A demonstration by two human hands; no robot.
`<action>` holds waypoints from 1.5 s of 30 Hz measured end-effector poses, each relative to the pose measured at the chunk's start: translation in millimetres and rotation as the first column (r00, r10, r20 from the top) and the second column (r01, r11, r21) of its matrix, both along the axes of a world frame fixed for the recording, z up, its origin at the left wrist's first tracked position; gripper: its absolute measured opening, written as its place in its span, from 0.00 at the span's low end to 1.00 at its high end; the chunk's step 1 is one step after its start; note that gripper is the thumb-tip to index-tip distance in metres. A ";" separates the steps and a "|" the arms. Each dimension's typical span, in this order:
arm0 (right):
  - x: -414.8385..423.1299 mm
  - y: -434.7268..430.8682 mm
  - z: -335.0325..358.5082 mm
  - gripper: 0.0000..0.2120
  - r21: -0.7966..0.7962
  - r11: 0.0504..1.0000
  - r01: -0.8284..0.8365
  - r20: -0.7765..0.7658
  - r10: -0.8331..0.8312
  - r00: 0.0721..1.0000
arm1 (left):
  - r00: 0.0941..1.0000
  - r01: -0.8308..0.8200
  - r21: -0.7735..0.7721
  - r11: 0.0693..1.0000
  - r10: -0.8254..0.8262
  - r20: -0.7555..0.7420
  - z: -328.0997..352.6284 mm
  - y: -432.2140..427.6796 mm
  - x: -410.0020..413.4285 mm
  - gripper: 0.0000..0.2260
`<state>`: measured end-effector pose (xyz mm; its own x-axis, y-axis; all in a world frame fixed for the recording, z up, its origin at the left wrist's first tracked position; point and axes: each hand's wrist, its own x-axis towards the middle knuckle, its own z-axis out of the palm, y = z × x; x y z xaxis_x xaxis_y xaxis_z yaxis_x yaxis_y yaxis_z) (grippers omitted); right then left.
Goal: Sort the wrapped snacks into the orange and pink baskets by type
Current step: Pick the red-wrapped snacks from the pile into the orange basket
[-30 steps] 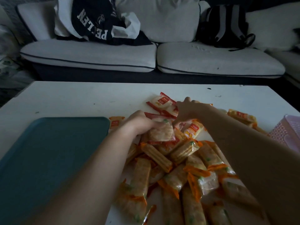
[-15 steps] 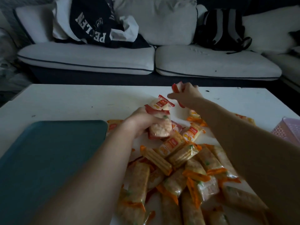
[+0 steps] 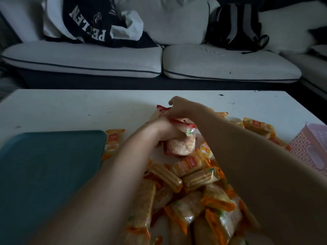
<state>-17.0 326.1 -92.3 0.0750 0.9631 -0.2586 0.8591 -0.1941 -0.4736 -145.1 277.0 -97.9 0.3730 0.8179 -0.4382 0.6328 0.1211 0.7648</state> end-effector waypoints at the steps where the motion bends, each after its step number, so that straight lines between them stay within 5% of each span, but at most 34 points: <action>1: 2.7 1.7 0.6 0.26 -0.020 1.000 0.001 0.014 -0.001 1.000 | 0.999 -0.014 -0.043 0.999 0.015 0.037 -0.9 -0.1 -3.0 0.26; 6: 15.8 -14.6 15.1 0.21 -0.101 0.992 0.077 -0.178 -0.094 0.979 | 0.977 -0.035 -0.203 0.978 0.076 0.197 -1.2 -11.5 -28.3 0.20; 9: 19.5 -39.2 36.4 0.16 0.064 0.974 0.219 -0.303 -0.190 0.934 | 0.945 -0.128 -0.142 0.982 0.164 0.284 10.9 -23.9 -42.8 0.21; 13: 29.6 -91.2 68.6 0.17 0.161 0.852 0.497 -0.630 -0.299 0.717 | 0.824 -0.371 -0.126 0.920 0.389 0.413 44.2 -42.7 -64.3 0.36; 16: 35.7 -152.8 89.8 0.20 0.088 0.801 0.593 -0.793 -0.304 0.528 | 0.724 -0.461 -0.151 0.875 0.468 0.507 77.4 -76.5 -75.7 0.30; 18: 32.8 -194.1 97.1 0.18 0.036 0.772 0.634 -0.817 -0.343 0.463 | 0.688 -0.458 -0.181 0.870 0.476 0.548 93.5 -103.6 -75.0 0.25; 22: 15.1 -276.0 98.0 0.19 0.022 0.729 0.684 -0.764 -0.430 0.482 | 0.670 -0.342 -0.211 0.916 0.395 0.629 117.6 -178.8 -48.3 0.17; 26: 10.7 -346.0 104.2 0.19 -0.153 0.700 0.698 -0.901 -0.389 0.193 | 0.664 -0.255 -0.196 0.947 0.319 0.677 120.5 -250.7 -6.3 0.14; 28: 25.8 -380.2 107.0 0.22 -0.166 0.676 0.718 -0.919 -0.370 0.136 | 0.663 -0.203 -0.191 0.960 0.278 0.695 117.1 -278.9 16.4 0.13; 34: 97.6 -462.6 103.8 0.17 -0.033 0.545 0.838 -0.895 -0.389 0.218 | 0.765 -0.060 -0.186 0.981 0.164 0.623 108.7 -334.9 88.0 0.25; 37: 136.8 -486.0 101.3 0.15 0.029 0.525 0.850 -0.844 -0.443 0.302 | 0.810 -0.042 -0.137 0.990 0.114 0.575 106.2 -348.1 127.4 0.38; 39: 159.6 -493.2 96.9 0.15 0.118 0.578 0.807 -0.682 -0.544 0.489 | 0.890 -0.013 -0.051 0.999 0.035 0.455 108.4 -352.5 145.5 0.37; 41: 177.6 -496.1 92.0 0.18 0.192 0.670 0.717 -0.337 -0.641 0.689 | 0.959 0.000 0.041 0.999 -0.012 0.284 103.2 -350.3 155.2 0.38; 43: 190.3 -497.4 88.2 0.18 0.269 0.688 0.674 -0.086 -0.680 0.729 | 0.981 -0.017 0.123 0.992 -0.007 0.193 96.0 -342.8 157.2 0.44; 45: 199.6 -496.7 84.2 0.18 0.315 0.687 0.654 -0.038 -0.680 0.732 | 0.983 -0.027 0.183 0.983 -0.007 0.182 88.1 -336.5 156.8 0.43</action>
